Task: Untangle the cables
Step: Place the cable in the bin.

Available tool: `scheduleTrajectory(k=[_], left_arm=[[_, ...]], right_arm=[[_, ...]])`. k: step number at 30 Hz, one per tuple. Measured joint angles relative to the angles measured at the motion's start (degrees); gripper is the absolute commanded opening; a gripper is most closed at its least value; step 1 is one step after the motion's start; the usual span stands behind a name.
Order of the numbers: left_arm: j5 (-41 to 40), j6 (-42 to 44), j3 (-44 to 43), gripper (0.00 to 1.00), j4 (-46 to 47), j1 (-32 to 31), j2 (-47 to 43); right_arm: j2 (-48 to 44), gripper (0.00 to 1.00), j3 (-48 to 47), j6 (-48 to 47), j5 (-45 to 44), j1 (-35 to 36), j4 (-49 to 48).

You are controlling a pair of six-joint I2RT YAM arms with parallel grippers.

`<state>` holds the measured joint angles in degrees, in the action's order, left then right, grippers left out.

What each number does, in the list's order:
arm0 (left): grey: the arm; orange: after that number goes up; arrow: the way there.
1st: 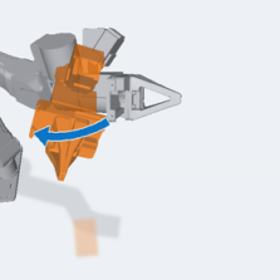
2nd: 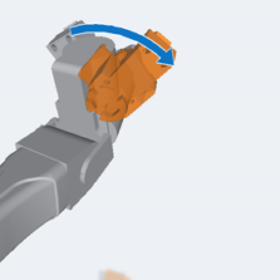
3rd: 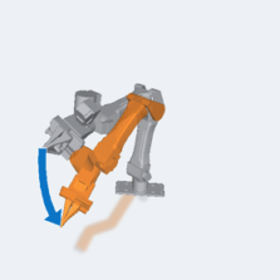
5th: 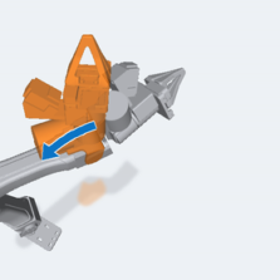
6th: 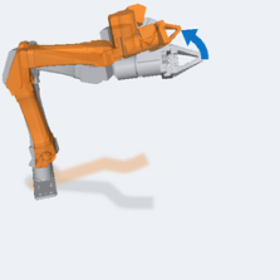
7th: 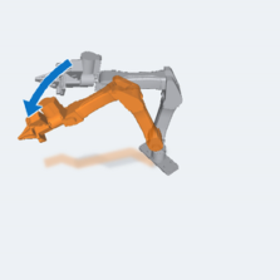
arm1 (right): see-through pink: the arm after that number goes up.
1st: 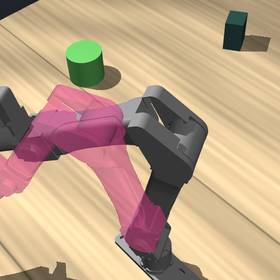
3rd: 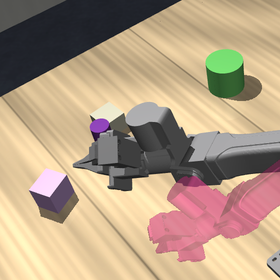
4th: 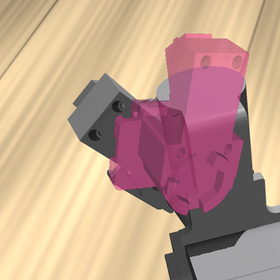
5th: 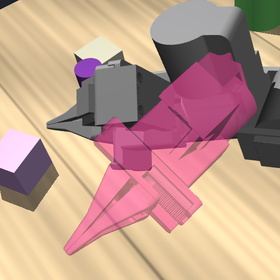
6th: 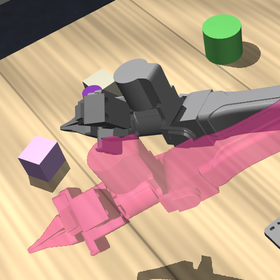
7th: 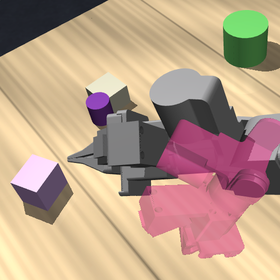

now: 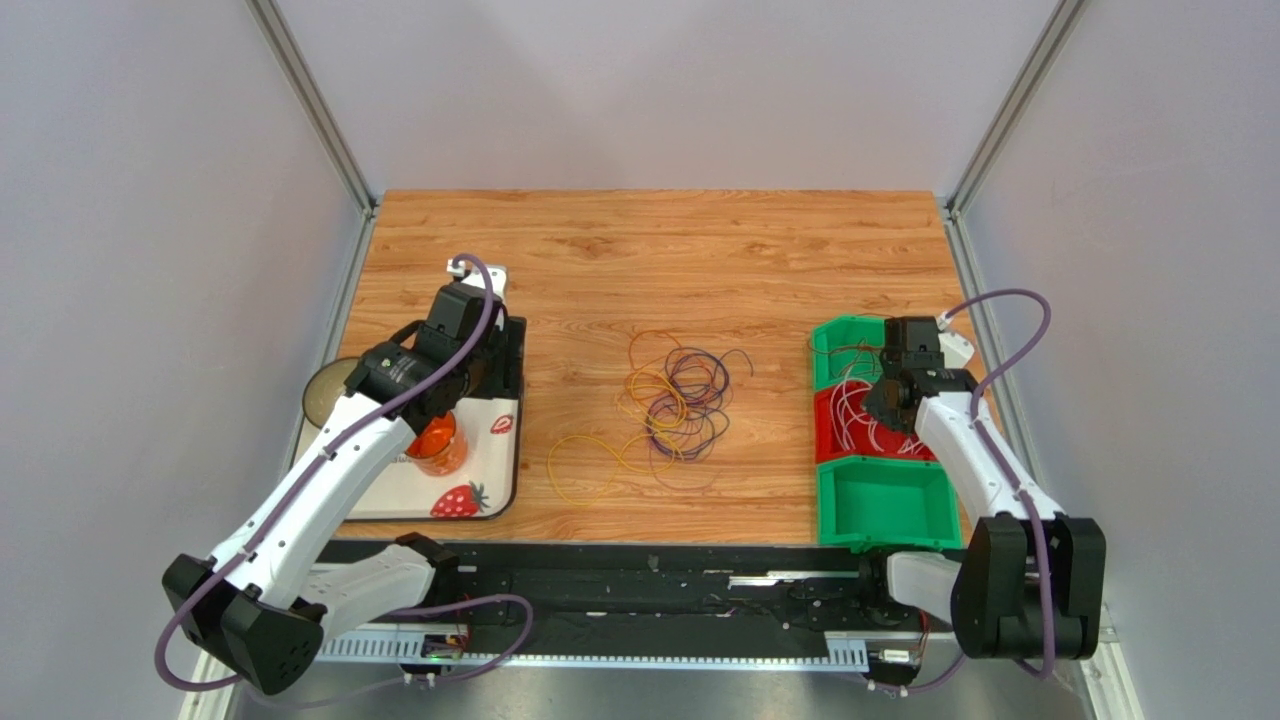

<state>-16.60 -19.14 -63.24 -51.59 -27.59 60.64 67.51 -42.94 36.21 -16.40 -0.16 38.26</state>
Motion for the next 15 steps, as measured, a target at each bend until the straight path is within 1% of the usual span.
scheduleTrajectory(k=[6, 12, 14, 15], left_arm=[[0.0, 0.0, 0.0, 0.69, 0.0, 0.0, 0.3], [0.0, 0.0, 0.0, 0.69, 0.0, 0.0, 0.8], [0.0, 0.0, 0.0, 0.69, 0.0, 0.0, 0.9], [0.0, 0.0, 0.0, 0.69, 0.0, 0.0, 0.9]], right_arm=[[4.0, 0.0, 0.0, 0.2, -0.9, -2.2, 0.1], [4.6, 0.0, -0.2, 1.2, -3.7, -2.7, 1.0], [5.0, 0.04, -0.6, 1.7, -4.6, -3.1, 1.7], [5.5, 0.1, -0.8, 1.8, -4.8, -3.3, 1.8]])
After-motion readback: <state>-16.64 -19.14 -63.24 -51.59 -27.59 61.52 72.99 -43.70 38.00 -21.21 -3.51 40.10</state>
